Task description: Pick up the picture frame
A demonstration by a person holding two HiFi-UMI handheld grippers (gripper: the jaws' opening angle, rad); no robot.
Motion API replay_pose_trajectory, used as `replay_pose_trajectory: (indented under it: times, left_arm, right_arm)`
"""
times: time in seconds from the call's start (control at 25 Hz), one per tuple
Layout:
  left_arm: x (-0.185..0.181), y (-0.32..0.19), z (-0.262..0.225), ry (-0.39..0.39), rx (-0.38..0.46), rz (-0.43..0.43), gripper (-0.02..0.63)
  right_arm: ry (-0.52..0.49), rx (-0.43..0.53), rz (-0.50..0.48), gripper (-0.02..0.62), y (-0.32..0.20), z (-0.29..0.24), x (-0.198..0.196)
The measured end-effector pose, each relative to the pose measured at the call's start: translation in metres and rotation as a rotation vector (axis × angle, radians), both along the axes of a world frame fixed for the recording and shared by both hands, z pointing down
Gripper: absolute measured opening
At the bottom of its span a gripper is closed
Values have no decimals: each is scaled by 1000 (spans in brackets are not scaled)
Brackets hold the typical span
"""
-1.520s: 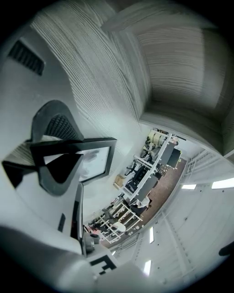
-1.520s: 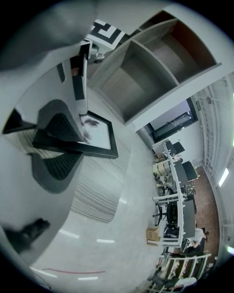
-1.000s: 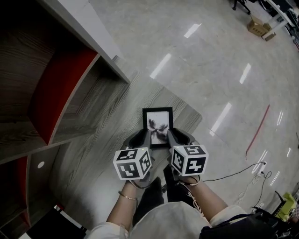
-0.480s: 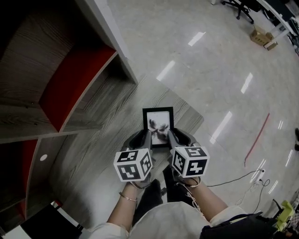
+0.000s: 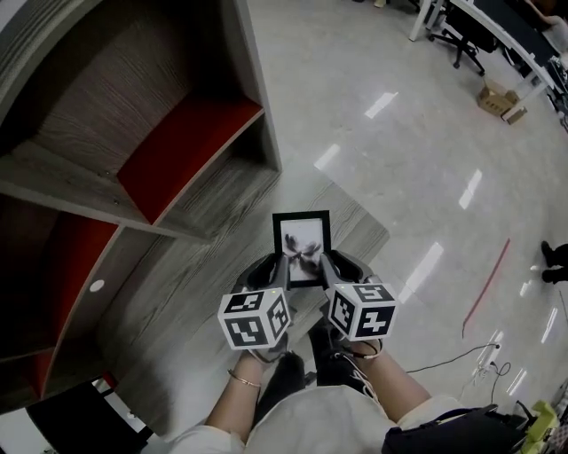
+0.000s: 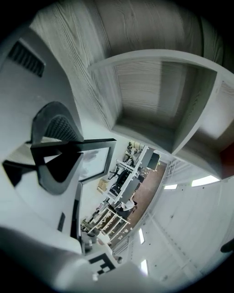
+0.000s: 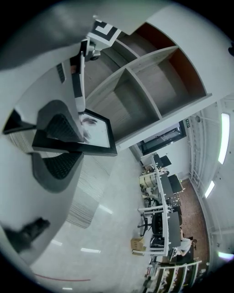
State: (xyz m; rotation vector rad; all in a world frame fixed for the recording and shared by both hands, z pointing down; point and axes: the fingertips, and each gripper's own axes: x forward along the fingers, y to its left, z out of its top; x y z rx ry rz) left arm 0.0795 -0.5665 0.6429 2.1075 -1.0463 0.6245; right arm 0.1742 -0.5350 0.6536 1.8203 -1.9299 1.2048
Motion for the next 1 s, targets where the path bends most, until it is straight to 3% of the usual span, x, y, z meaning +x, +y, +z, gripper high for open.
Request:
replay_pose_trajectory:
  times: [0.36, 1.0]
  left_arm:
    - [-20, 14, -57, 30, 98, -31, 81]
    - [-104, 48, -155, 74, 261, -140, 81]
  right_arm:
    - [21, 92, -39, 89, 9, -58, -19]
    - [52, 255, -148, 89, 30, -156, -99]
